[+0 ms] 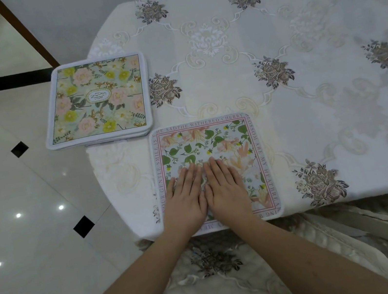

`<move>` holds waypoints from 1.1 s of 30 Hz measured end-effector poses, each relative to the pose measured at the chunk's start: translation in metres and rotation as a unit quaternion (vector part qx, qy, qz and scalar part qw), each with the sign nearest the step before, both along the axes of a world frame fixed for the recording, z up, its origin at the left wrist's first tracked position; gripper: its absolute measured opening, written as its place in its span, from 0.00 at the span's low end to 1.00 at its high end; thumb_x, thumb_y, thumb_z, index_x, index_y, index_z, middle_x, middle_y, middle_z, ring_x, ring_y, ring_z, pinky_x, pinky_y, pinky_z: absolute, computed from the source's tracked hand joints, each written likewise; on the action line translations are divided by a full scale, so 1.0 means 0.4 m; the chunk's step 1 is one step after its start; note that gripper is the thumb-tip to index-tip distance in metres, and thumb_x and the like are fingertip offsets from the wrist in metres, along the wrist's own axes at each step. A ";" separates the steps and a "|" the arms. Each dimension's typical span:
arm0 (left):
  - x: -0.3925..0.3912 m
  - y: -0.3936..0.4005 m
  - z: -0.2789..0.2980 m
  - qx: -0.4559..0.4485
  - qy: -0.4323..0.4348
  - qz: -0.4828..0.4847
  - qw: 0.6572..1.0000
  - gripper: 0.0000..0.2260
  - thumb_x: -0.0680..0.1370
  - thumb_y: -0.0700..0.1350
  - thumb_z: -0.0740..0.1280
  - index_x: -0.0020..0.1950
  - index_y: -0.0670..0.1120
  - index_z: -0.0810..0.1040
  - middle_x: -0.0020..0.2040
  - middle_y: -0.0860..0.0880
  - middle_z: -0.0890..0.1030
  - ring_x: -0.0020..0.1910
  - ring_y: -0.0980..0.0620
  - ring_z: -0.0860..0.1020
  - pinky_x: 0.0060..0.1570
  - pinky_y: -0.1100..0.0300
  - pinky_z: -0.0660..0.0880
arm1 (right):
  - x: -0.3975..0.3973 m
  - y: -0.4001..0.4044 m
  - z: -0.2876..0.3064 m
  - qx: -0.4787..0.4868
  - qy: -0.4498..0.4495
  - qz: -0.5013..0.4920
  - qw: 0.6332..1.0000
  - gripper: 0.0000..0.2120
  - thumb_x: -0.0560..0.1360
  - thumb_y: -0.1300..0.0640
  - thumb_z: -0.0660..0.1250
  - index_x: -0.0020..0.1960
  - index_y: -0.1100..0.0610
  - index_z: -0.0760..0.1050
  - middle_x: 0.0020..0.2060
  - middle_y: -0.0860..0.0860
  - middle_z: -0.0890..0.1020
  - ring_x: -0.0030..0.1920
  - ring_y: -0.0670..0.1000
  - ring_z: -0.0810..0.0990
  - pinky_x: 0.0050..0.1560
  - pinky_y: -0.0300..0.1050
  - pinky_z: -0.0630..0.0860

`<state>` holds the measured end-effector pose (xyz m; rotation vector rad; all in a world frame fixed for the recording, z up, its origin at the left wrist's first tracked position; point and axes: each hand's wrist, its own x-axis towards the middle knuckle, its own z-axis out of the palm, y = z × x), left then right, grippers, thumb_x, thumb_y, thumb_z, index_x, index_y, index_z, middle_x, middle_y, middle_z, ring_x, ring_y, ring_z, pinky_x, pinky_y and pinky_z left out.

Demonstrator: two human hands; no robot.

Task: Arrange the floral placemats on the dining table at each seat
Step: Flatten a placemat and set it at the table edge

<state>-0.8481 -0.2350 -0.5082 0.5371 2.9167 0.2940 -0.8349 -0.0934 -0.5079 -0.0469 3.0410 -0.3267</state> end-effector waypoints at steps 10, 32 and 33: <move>-0.010 -0.103 -0.006 -0.025 0.013 -0.026 0.999 0.29 0.83 0.60 0.47 0.82 0.51 0.51 0.82 0.51 0.52 0.81 0.51 0.50 0.78 0.50 0.48 | 0.031 0.079 0.004 -0.012 -0.014 0.013 1.000 0.30 0.82 0.40 0.47 0.81 0.49 0.48 0.80 0.49 0.49 0.79 0.50 0.45 0.78 0.54 0.45; -0.012 -0.208 0.002 -0.011 -0.002 -0.010 1.000 0.29 0.83 0.61 0.45 0.82 0.52 0.49 0.82 0.53 0.50 0.81 0.54 0.48 0.77 0.56 0.45 | 0.058 0.216 0.026 -0.012 -0.028 0.008 1.000 0.30 0.81 0.39 0.43 0.79 0.44 0.38 0.79 0.47 0.42 0.79 0.47 0.41 0.76 0.44 0.36; -0.013 -0.207 0.004 -0.012 -0.005 -0.009 1.000 0.29 0.83 0.61 0.44 0.82 0.52 0.49 0.82 0.54 0.49 0.81 0.54 0.48 0.77 0.56 0.44 | 0.057 0.216 0.027 -0.012 -0.029 0.008 0.999 0.30 0.81 0.39 0.43 0.79 0.44 0.38 0.80 0.47 0.42 0.79 0.47 0.40 0.76 0.45 0.37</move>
